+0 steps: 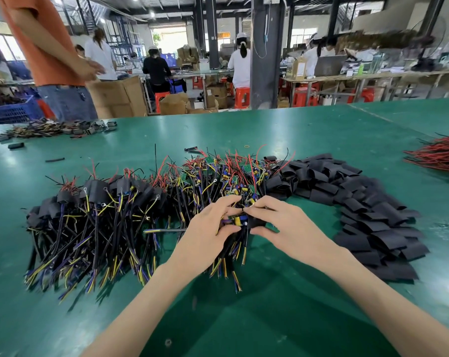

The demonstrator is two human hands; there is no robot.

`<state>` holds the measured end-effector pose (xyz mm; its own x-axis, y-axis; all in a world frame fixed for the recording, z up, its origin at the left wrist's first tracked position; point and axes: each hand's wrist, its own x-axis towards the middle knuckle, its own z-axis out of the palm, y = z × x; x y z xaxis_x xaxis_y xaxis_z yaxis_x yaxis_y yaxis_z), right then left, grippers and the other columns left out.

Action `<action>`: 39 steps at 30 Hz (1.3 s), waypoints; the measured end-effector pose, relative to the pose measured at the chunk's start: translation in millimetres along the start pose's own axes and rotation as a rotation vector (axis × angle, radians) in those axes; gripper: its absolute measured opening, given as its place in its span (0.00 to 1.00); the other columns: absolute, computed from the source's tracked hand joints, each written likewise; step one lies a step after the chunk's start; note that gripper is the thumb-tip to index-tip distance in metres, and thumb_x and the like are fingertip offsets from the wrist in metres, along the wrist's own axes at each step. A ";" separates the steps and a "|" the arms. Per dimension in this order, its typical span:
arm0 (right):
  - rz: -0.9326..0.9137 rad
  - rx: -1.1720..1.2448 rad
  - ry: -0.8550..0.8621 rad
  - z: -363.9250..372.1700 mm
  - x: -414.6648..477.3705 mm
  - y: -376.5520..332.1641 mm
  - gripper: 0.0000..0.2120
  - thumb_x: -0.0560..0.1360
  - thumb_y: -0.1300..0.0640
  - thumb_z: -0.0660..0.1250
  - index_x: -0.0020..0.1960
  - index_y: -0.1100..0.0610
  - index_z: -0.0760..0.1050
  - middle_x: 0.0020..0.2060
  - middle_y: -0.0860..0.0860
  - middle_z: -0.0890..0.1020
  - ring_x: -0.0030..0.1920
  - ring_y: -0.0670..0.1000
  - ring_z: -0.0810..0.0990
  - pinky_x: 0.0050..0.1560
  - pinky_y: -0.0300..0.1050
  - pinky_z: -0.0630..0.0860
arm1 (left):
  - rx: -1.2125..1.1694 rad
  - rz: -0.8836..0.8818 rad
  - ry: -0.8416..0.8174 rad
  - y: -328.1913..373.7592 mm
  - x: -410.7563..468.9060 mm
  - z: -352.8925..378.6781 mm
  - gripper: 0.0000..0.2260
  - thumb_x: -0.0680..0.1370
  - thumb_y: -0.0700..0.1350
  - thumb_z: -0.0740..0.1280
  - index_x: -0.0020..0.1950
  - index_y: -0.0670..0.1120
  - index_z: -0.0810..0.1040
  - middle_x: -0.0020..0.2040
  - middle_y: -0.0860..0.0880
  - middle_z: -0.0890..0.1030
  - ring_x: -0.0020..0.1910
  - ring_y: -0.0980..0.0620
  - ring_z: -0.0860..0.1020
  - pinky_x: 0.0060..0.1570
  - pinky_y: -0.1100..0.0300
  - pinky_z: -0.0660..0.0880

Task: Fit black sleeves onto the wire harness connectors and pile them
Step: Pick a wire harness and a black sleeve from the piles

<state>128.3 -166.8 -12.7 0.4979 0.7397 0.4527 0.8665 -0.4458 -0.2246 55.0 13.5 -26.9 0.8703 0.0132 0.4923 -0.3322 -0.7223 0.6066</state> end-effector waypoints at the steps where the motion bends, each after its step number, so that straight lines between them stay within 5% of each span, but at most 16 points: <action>1: -0.005 0.000 0.003 -0.3 -0.1 -0.1 0.17 0.73 0.55 0.70 0.61 0.57 0.77 0.53 0.51 0.78 0.47 0.57 0.78 0.51 0.54 0.75 | -0.011 0.005 0.008 0.2 0.2 0.3 0.31 0.74 0.36 0.70 0.61 0.68 0.63 0.55 0.60 0.78 0.47 0.65 0.75 0.52 0.77 0.66; 7: -0.008 0.003 0.008 -0.8 -0.9 0.7 0.17 0.73 0.55 0.71 0.61 0.56 0.78 0.52 0.50 0.78 0.47 0.56 0.78 0.51 0.52 0.75 | -0.028 0.017 0.040 -2.4 1.2 -1.4 0.34 0.72 0.35 0.71 0.59 0.70 0.63 0.45 0.58 0.77 0.45 0.60 0.75 0.50 0.77 0.66; 16: 0.088 0.248 -0.014 -4.8 -0.2 3.0 0.17 0.68 0.54 0.75 0.56 0.56 0.81 0.46 0.47 0.78 0.45 0.44 0.75 0.49 0.31 0.67 | -0.034 0.014 -0.043 0.0 1.2 -1.7 0.29 0.72 0.37 0.71 0.60 0.67 0.64 0.50 0.62 0.76 0.46 0.60 0.76 0.50 0.76 0.67; 20: 0.082 0.249 -0.005 -2.3 0.1 1.0 0.18 0.67 0.54 0.76 0.56 0.56 0.81 0.46 0.46 0.78 0.43 0.44 0.74 0.49 0.37 0.70 | -0.069 0.024 -0.020 1.6 2.2 -5.3 0.33 0.72 0.35 0.71 0.56 0.72 0.64 0.48 0.61 0.78 0.44 0.60 0.77 0.50 0.76 0.67; 24: 0.100 0.411 -0.078 -6.4 0.5 2.4 0.15 0.67 0.57 0.76 0.53 0.53 0.82 0.44 0.51 0.79 0.39 0.43 0.73 0.44 0.31 0.69 | -0.104 0.028 -0.025 2.3 2.2 -5.4 0.34 0.70 0.32 0.70 0.54 0.71 0.65 0.48 0.59 0.79 0.44 0.60 0.78 0.50 0.75 0.68; 31: 0.159 0.576 -0.190 -9.1 -0.5 5.0 0.13 0.68 0.58 0.75 0.53 0.52 0.82 0.44 0.52 0.78 0.41 0.47 0.75 0.51 0.44 0.72 | -0.138 0.040 -0.036 3.1 1.4 -2.7 0.31 0.69 0.29 0.68 0.52 0.65 0.67 0.46 0.56 0.80 0.43 0.58 0.78 0.50 0.73 0.70; 39: 0.078 0.246 -0.031 1.9 0.1 -1.3 0.21 0.68 0.56 0.75 0.60 0.57 0.79 0.45 0.50 0.74 0.46 0.50 0.73 0.52 0.39 0.68 | -0.100 0.023 -0.021 2.2 2.0 -4.8 0.28 0.71 0.33 0.71 0.53 0.64 0.66 0.47 0.59 0.79 0.42 0.60 0.77 0.50 0.75 0.68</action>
<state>127.3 -165.2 -14.0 0.5610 0.7246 0.4002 0.8063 -0.3688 -0.4625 54.3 15.3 -21.5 0.8692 -0.0183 0.4942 -0.3861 -0.6495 0.6551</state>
